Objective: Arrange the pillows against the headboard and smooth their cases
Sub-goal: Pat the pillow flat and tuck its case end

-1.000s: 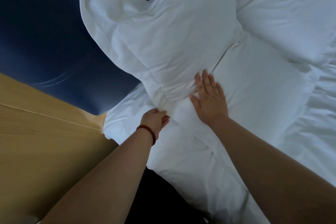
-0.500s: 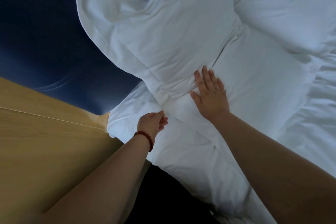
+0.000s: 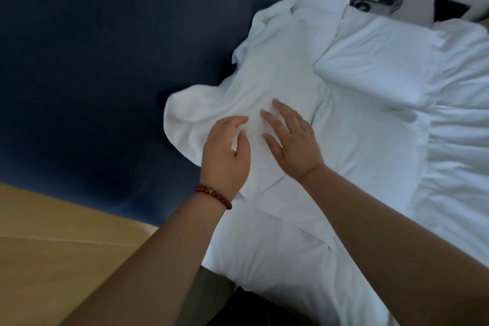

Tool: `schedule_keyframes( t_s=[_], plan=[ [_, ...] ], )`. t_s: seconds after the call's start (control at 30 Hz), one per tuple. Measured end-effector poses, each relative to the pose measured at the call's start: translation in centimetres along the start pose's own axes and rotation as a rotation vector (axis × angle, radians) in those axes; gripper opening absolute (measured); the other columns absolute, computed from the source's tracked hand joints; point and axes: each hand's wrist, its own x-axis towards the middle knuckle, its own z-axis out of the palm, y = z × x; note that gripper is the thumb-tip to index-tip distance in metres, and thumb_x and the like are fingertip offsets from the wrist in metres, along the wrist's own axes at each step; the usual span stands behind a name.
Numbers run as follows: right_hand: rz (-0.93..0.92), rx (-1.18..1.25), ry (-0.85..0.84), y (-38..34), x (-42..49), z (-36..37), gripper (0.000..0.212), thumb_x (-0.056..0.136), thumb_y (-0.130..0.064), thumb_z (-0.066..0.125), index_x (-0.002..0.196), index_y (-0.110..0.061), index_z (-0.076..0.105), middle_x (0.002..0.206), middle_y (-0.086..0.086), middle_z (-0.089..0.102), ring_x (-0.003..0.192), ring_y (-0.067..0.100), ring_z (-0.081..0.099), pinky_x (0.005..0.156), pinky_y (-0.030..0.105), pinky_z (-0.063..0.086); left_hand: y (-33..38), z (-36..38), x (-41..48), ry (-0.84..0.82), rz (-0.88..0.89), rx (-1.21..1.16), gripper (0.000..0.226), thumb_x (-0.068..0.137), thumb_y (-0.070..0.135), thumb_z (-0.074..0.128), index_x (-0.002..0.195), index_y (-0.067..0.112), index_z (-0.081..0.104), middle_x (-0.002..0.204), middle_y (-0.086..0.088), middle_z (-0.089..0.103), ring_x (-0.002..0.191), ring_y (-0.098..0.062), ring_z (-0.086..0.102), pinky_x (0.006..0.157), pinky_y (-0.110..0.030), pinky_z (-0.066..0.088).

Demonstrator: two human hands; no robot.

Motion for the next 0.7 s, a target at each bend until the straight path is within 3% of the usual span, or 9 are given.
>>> schedule_keyframes(
  t_s=[0.07,0.2,0.37,0.43,0.5,0.57,0.7],
  plan=[
    [-0.019,0.002,-0.017,-0.6,2.1,-0.9,0.051,0.102,-0.044,0.036,0.149,-0.025,0.039,0.158,0.007,0.032,0.143,0.026,0.033,0.110,0.043,0.034,0.8,-0.9,1.9,0.047,0.101,0.111,0.029,0.097,0.011,0.050,0.124,0.012,0.059,0.127,0.003,0.056,0.117,0.000,0.046,0.101,-0.004,0.029],
    [-0.070,-0.004,-0.071,-1.1,6.4,-3.0,0.053,0.103,-0.046,0.028,0.153,-0.027,0.029,0.161,0.003,0.024,0.148,0.024,0.024,0.114,0.041,0.028,1.8,-1.8,5.1,0.029,0.176,0.395,0.040,0.096,0.014,0.049,0.135,0.003,0.051,0.144,-0.011,0.047,0.141,-0.027,0.033,0.118,-0.034,0.023],
    [-0.210,-0.004,-0.103,-0.8,11.5,-4.4,0.048,0.104,-0.039,0.027,0.148,-0.025,0.039,0.156,0.003,0.036,0.146,0.026,0.029,0.116,0.044,0.027,2.7,-2.2,7.3,-0.050,0.103,0.744,0.049,0.100,0.020,0.045,0.146,0.007,0.039,0.152,-0.008,0.039,0.142,-0.026,0.031,0.115,-0.036,0.025],
    [-0.259,0.003,-0.124,-0.4,13.5,-4.8,0.047,0.103,-0.039,0.027,0.141,-0.024,0.051,0.150,0.002,0.046,0.142,0.026,0.035,0.113,0.043,0.028,2.9,-2.3,7.2,-0.074,0.050,0.875,0.047,0.098,0.020,0.047,0.144,0.011,0.042,0.147,-0.004,0.045,0.135,-0.025,0.038,0.107,-0.035,0.032],
    [-0.304,0.018,-0.196,0.0,15.1,-5.0,0.050,0.100,-0.043,0.027,0.132,-0.025,0.061,0.141,-0.001,0.056,0.134,0.024,0.047,0.108,0.042,0.033,3.3,-2.6,7.0,-0.072,0.011,1.015,0.029,0.094,0.020,0.051,0.123,0.016,0.057,0.120,-0.001,0.061,0.114,-0.024,0.052,0.094,-0.035,0.038],
    [-0.343,0.024,-0.274,0.3,16.4,-5.2,0.054,0.096,-0.050,0.027,0.127,-0.028,0.065,0.133,-0.005,0.062,0.122,0.023,0.056,0.100,0.041,0.039,3.8,-2.8,6.9,-0.094,-0.054,1.110,0.016,0.096,0.026,0.052,0.107,0.018,0.060,0.101,0.001,0.064,0.102,-0.024,0.055,0.090,-0.035,0.039],
    [-0.362,0.154,-0.409,1.4,18.0,-5.5,0.043,0.095,-0.050,0.054,0.134,-0.032,0.059,0.142,-0.007,0.054,0.129,0.019,0.048,0.107,0.038,0.040,4.2,-2.6,6.5,-0.113,-0.151,1.149,0.025,0.101,0.034,0.042,0.113,0.018,0.057,0.106,0.001,0.062,0.109,-0.024,0.052,0.091,-0.036,0.038]
  ],
)
